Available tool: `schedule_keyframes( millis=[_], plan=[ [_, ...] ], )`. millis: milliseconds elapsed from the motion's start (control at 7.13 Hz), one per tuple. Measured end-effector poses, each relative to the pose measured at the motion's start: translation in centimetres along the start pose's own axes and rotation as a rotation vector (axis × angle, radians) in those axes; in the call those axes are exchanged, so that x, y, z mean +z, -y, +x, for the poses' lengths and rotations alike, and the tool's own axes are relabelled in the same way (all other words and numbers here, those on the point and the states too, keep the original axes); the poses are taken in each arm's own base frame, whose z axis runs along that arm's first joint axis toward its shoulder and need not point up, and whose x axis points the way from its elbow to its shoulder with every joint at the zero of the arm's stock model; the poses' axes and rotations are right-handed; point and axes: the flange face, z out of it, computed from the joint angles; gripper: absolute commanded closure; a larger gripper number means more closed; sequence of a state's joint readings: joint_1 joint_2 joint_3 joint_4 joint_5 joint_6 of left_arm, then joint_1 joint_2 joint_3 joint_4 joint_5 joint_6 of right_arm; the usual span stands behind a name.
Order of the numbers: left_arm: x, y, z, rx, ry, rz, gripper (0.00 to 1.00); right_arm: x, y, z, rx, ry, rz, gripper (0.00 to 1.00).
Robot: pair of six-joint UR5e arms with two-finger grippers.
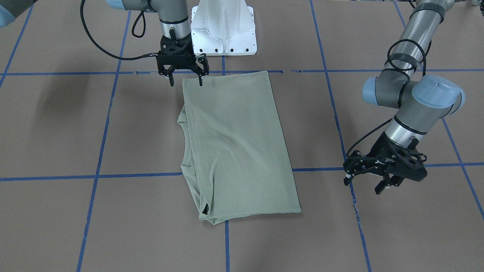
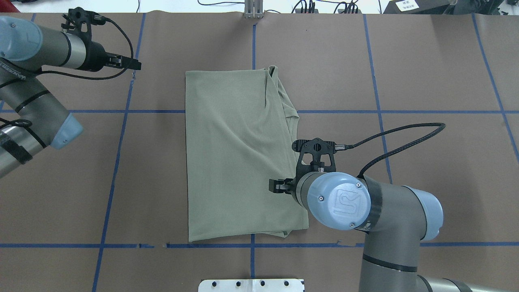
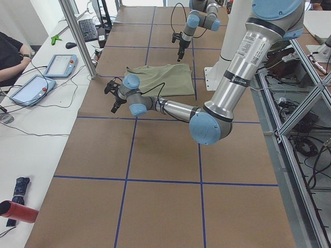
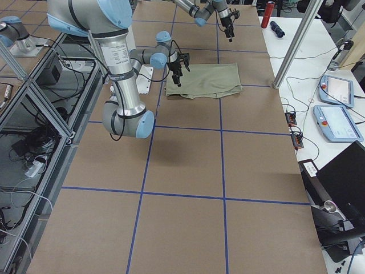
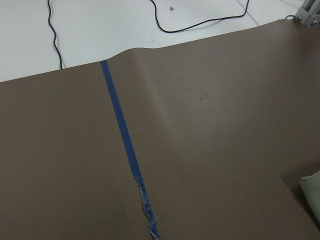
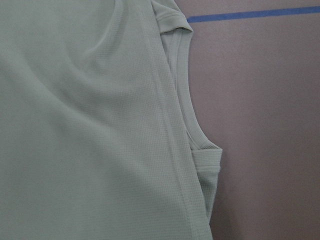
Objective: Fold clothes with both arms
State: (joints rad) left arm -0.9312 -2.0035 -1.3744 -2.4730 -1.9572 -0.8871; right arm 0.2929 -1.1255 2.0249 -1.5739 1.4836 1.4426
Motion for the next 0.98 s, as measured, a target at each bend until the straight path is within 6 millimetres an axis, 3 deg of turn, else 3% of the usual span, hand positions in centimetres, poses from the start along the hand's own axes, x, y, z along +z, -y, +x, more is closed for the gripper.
schedule_keyframes(
  millis=[140, 421, 561, 701, 842, 982],
  plan=[
    [-1.2, -3.3, 3.5, -0.067, -0.062, -0.023, 0.0, -0.4, 0.2, 0.6, 0.048, 0.058, 0.009, 0.0],
    [-5.8, -11.7, 11.2, -0.199, -0.156, -0.074, 0.0, -1.2, 0.0, 3.0, 0.125, 0.129, 0.015, 0.0],
    [-7.7, -14.9, 14.9, -0.257, -0.154, -0.109, 0.0, -1.4, 0.0, 3.8, 0.144, 0.149, 0.017, 0.0],
    [-8.1, -18.3, 18.2, -0.321, -0.133, -0.141, 0.01, -1.4, -0.1, 4.2, 0.158, 0.162, 0.018, 0.0],
    [-7.8, -22.1, 21.0, -0.399, -0.113, -0.164, 0.11, -1.4, -0.1, 4.4, 0.165, 0.168, 0.019, 0.0],
    [-7.3, -25.8, 23.2, -0.478, -0.096, -0.184, 0.12, -1.4, -0.1, 4.4, 0.168, 0.171, 0.02, 0.0]
  ],
)
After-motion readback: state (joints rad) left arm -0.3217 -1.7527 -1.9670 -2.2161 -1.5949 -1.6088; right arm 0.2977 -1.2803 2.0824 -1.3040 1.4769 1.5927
